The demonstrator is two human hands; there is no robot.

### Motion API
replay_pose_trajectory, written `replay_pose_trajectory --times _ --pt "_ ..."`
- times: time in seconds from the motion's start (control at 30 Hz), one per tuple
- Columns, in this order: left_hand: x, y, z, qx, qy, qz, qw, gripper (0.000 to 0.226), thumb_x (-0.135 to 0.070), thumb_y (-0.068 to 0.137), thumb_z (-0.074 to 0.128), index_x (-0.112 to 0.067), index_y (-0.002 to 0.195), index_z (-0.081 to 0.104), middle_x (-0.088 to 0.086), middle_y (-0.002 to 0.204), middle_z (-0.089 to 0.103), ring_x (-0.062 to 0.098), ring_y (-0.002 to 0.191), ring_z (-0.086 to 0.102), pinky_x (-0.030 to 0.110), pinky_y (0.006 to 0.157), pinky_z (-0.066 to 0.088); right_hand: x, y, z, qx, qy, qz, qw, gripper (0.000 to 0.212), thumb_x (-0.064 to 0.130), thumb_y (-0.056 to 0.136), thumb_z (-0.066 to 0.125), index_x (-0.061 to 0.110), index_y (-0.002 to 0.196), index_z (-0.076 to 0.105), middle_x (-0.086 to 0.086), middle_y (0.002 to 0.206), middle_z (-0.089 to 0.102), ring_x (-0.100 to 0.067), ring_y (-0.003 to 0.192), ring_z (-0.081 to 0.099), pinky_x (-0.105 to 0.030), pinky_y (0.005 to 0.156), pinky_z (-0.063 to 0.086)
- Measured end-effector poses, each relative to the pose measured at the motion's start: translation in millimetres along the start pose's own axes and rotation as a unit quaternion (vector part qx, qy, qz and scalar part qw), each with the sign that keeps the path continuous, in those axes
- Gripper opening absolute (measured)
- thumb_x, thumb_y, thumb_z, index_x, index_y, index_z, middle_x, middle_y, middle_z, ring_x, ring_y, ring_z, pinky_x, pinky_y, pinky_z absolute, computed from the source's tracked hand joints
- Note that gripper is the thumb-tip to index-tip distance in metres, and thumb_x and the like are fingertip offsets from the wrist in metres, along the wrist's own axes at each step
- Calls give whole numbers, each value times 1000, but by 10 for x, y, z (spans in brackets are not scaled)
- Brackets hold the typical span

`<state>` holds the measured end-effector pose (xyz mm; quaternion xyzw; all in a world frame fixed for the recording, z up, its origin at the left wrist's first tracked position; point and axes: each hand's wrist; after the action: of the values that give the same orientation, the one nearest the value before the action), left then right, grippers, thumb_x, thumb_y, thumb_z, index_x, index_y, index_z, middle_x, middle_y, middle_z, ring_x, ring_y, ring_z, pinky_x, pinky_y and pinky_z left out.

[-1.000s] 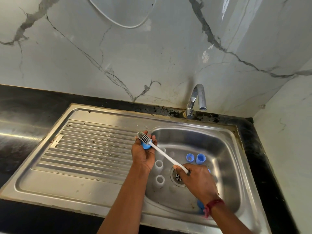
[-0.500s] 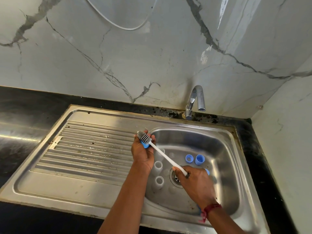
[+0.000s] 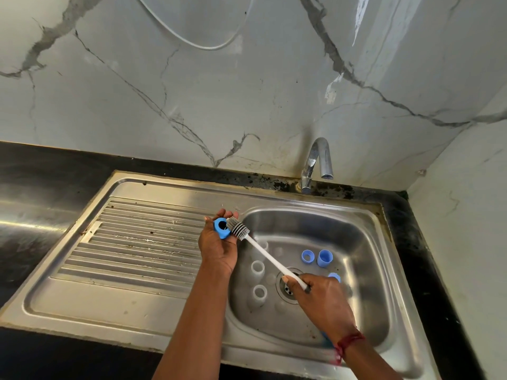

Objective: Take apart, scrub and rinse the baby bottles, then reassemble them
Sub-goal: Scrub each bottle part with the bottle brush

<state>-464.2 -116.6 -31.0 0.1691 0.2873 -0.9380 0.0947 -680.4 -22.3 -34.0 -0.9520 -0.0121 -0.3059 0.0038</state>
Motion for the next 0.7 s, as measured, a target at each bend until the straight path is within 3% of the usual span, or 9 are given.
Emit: replay_pose_trajectory --times 0.07,0.13,0.2,0.3,0.43,0.53,0.63,0.7 --pt "0 42 -40 13 -1 -6 1000 35 -30 105 39 -3 102 61 12 86 60 24 83 59 38 98 50 -25 -55 53 0 -3 -5 1000 73 83 76 30 20 66 64 -2 55 56 -17 55 52 -31 53 46" --pt "47 34 -34 27 15 -9 999 37 -32 106 35 -4 97 59 10 78 55 21 72 54 33 79 49 -29 -83 82 -6 -5 -10 1000 76 86 76 27 20 66 63 -3 56 56 -16 58 53 -32 54 47" --pt "101 9 -7 31 37 -11 999 36 -30 105 34 -5 97 57 8 74 54 20 67 53 30 70 49 -8 -69 69 -13 -4 -5 1000 75 87 77 28 21 69 64 -1 56 57 -15 57 55 -35 55 49" --pt "133 -35 13 29 46 -19 998 36 -30 106 35 -3 104 59 9 75 58 20 65 58 31 71 54 48 -31 10 -11 8 6 1000 70 83 77 30 22 69 65 2 53 58 -15 50 56 -33 51 50" --pt "249 -75 0 15 89 -25 996 40 -31 105 43 1 124 56 15 94 62 22 80 62 35 80 58 49 28 -52 -21 13 10 1000 62 78 81 36 24 67 64 4 50 56 -14 46 53 -31 46 47" --pt "251 -122 40 6 111 -20 994 33 -30 105 45 -1 113 59 15 98 64 23 86 63 38 84 56 24 69 -90 -16 -2 22 1000 51 67 88 51 24 64 63 8 46 53 -11 46 53 -24 42 43" --pt "178 -177 57 20 109 -9 994 24 -25 102 50 -4 102 61 15 98 68 26 94 66 40 86 56 0 51 -132 -2 13 48 999 44 60 91 56 29 60 60 25 49 53 -2 48 52 -17 45 37" --pt "159 -200 26 25 115 -11 993 23 -24 101 52 -3 102 62 16 101 68 28 99 65 43 89 56 -27 21 -138 2 12 49 999 41 56 91 58 33 58 56 23 47 52 -1 49 51 -16 48 38"
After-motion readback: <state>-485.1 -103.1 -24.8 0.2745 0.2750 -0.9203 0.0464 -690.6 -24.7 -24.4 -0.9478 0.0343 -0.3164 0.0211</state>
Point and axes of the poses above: each hand's wrist, its own y-axis towards the middle knuckle, its own z-axis out of the palm, x = y × z
